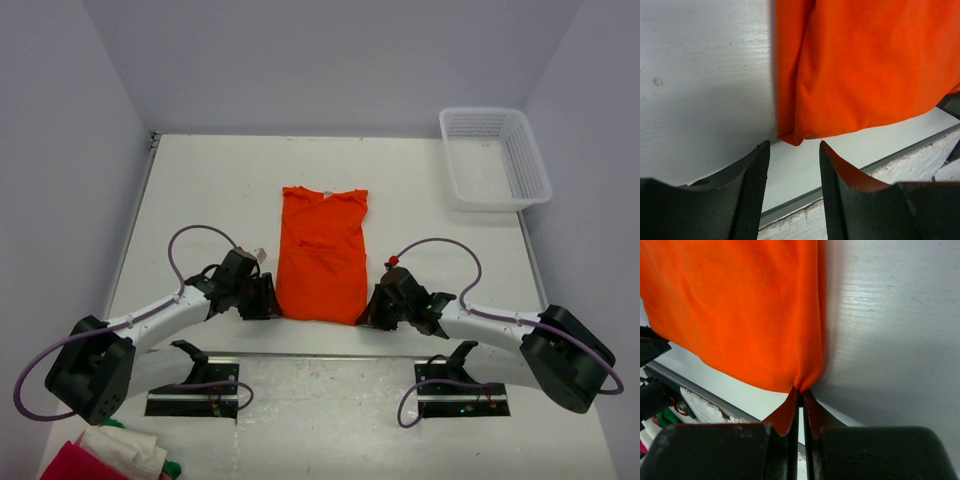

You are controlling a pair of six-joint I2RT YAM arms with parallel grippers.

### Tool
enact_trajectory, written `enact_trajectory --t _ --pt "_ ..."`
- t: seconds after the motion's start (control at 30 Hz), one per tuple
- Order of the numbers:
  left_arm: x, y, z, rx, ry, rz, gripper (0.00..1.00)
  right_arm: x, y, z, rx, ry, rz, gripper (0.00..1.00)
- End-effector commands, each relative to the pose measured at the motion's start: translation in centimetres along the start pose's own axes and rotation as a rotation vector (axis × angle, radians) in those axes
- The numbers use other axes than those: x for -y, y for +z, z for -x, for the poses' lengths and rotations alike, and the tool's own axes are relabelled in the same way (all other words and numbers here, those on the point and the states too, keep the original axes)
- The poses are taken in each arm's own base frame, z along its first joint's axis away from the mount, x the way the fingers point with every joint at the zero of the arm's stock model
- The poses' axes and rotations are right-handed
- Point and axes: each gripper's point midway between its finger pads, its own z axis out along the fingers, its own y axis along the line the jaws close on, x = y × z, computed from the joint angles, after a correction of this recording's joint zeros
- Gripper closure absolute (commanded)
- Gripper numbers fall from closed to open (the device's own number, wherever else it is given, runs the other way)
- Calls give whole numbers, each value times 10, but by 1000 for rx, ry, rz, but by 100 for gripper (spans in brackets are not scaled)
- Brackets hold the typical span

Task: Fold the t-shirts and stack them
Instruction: Grab one side of the 2/3 rectangular tshirt with both arms

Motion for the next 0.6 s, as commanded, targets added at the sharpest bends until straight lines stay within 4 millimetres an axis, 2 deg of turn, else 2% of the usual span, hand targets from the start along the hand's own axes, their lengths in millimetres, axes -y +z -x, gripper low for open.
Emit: enact_trajectory --t 0.0,0.13,0.37,0.57 --pt "12 -3 1 12 -2 -64 53 9 2 -4 -14 -24 -49 100" --pt "9 -5 3 25 -6 -39 53 10 1 -5 -16 -25 -51 100" --pt "-6 14 -6 -29 -10 11 54 9 -4 -4 -11 -29 -56 100" --pt "-12 21 0 -6 -4 41 54 13 -5 -5 -7 -27 -65 100"
